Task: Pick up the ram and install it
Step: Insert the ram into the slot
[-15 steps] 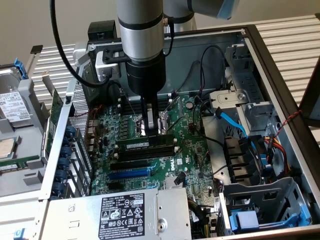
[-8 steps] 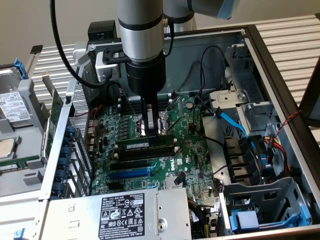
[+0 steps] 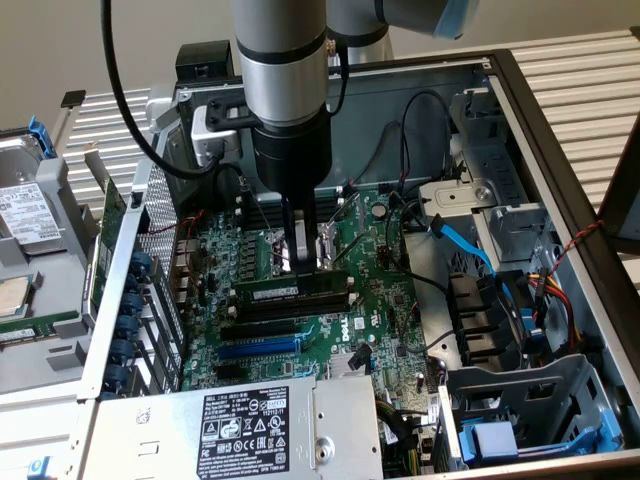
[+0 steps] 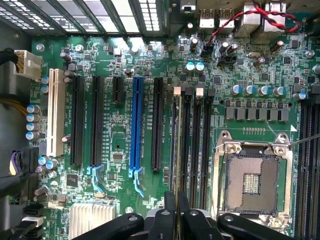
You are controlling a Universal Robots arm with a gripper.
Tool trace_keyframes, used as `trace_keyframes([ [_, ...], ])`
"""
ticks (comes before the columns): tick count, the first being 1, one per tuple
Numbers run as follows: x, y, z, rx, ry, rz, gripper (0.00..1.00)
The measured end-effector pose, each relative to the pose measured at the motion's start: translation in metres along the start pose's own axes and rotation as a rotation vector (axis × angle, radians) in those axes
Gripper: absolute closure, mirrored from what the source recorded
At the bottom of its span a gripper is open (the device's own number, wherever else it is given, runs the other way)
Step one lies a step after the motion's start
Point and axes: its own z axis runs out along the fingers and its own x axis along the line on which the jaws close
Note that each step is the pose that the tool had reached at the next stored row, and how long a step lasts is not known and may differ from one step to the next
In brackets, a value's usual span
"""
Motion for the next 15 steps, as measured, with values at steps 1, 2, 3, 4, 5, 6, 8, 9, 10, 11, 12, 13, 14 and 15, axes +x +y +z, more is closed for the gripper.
trace_keyframes([
  [1,-0.0001,0.0000,0.0002,-0.0001,0.0001,0.000,0.87],
  [2,-0.0001,0.0000,0.0003,-0.0001,0.0001,0.000,0.87],
  [3,-0.0001,0.0001,0.0004,-0.0001,0.0002,0.000,0.87],
  [4,-0.0001,0.0001,0.0005,-0.0001,0.0001,0.000,0.87],
  [5,-0.0001,0.0001,0.0007,0.0000,0.0000,0.000,0.87],
  [6,-0.0001,0.0001,0.0010,0.0000,-0.0001,0.000,0.87],
  [8,-0.0002,0.0000,0.0015,0.0001,0.0000,0.000,0.87],
  [9,-0.0002,0.0001,0.0017,0.0000,0.0000,0.000,0.87],
  [10,-0.0002,0.0001,0.0018,-0.0001,0.0001,0.000,0.87],
  [11,-0.0002,0.0001,0.0018,-0.0002,0.0003,0.000,0.87],
  [12,-0.0002,0.0001,0.0019,-0.0001,0.0001,0.000,0.87],
  [13,-0.0002,0.0001,0.0021,0.0000,0.0000,-0.001,0.87],
  [14,-0.0002,0.0001,0.0023,0.0001,-0.0001,-0.001,0.87],
  [15,-0.0002,0.0002,0.0027,0.0002,-0.0002,-0.001,0.87],
])
